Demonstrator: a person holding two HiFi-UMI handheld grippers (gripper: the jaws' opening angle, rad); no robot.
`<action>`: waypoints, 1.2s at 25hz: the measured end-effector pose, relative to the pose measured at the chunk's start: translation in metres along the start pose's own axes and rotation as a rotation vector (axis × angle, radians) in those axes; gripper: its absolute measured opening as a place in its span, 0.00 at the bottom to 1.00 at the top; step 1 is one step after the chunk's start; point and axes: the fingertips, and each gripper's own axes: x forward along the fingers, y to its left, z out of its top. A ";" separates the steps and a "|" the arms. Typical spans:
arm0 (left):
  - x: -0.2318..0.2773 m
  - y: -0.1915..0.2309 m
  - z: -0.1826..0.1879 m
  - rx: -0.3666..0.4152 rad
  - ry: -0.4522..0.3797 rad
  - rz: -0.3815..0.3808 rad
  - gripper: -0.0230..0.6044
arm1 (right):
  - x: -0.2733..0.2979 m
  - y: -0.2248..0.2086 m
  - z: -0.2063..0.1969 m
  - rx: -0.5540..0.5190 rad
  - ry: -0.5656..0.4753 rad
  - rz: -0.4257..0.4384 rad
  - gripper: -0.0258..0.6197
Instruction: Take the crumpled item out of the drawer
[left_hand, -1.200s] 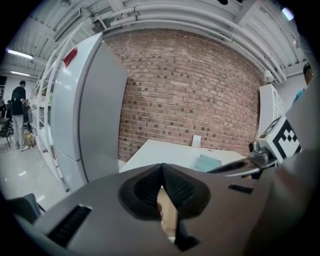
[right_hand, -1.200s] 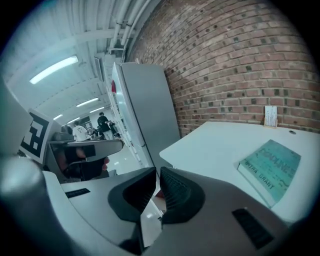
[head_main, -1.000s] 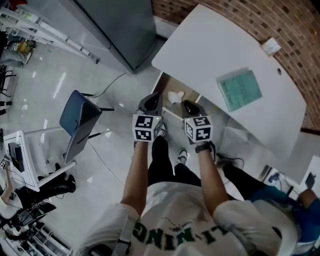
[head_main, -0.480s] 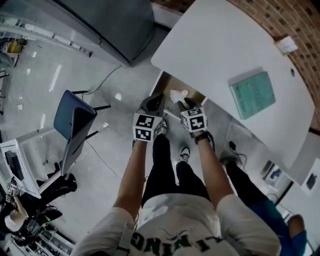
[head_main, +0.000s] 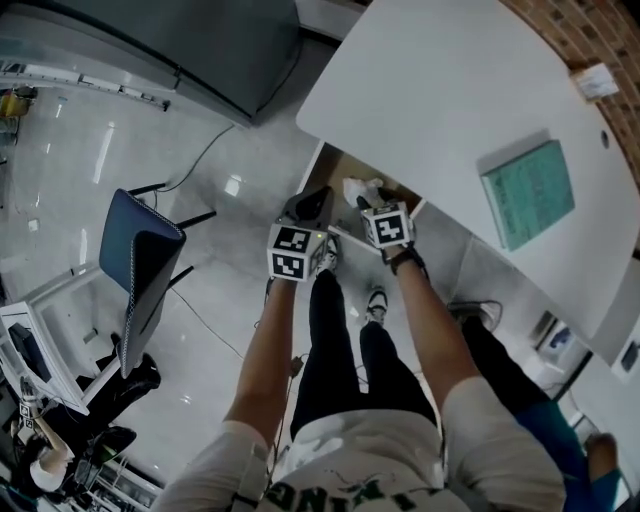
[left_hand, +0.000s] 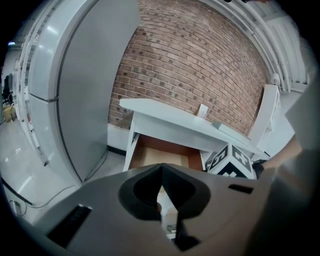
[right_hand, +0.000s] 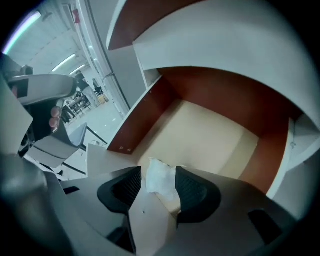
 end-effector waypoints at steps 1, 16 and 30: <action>0.005 0.002 -0.001 0.003 -0.004 -0.005 0.04 | 0.008 0.000 -0.003 0.015 0.009 0.007 0.34; 0.023 0.034 -0.015 -0.018 -0.011 -0.009 0.04 | 0.069 -0.032 -0.027 0.028 0.125 -0.109 0.32; 0.002 0.039 -0.032 -0.075 0.052 0.031 0.04 | 0.047 -0.017 -0.015 0.016 0.113 -0.101 0.12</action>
